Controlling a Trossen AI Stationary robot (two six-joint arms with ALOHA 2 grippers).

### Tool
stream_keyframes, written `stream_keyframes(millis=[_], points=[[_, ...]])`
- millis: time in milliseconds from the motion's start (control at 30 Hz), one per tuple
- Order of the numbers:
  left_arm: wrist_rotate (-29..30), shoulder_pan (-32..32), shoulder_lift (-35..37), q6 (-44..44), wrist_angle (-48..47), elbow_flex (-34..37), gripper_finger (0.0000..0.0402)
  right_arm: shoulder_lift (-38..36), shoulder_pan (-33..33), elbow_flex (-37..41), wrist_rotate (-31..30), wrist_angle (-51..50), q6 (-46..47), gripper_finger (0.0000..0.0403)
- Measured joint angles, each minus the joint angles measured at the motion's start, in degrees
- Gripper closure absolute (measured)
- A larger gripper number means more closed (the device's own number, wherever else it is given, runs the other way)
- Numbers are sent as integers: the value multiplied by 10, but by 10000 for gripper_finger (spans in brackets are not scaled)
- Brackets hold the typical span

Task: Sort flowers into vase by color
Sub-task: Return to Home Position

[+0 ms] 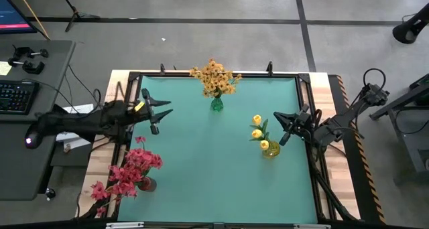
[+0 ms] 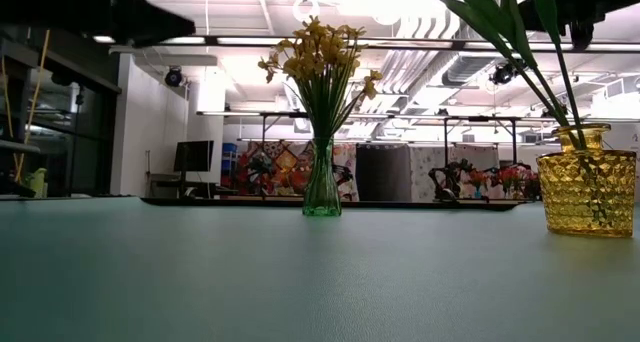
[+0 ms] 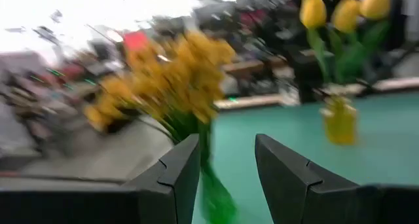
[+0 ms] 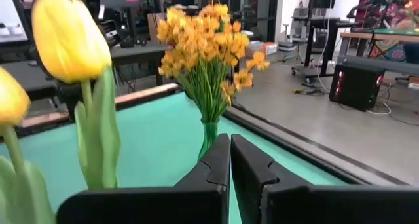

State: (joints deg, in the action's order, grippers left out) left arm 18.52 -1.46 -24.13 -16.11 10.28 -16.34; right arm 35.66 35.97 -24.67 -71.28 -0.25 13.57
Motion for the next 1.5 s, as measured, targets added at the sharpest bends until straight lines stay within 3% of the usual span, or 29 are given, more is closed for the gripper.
stream_keyframes(millis=[167,233,333,433,833,1100,1300,1400,1500], points=[[-189,-100,0,57,-70,5,266,0,0,0,14,-72,67,401],[-235,-121,2,74,-72,28,266,0,0,0,20,-89,84,401],[-258,-133,9,102,-48,89,266,0,1,0,29,-96,89,401],[-246,-134,20,128,9,158,266,0,1,0,34,-95,88,401],[-218,-86,39,146,90,156,266,-1,1,0,51,-99,91,401],[-115,-16,39,140,94,156,266,-1,1,0,124,-133,91,401],[-90,5,39,129,99,156,266,-1,1,30,161,-194,157,401],[-91,5,39,129,99,156,266,-1,-4,66,179,-138,157,402],[-91,5,39,129,104,156,266,-1,-25,109,234,27,48,402]])
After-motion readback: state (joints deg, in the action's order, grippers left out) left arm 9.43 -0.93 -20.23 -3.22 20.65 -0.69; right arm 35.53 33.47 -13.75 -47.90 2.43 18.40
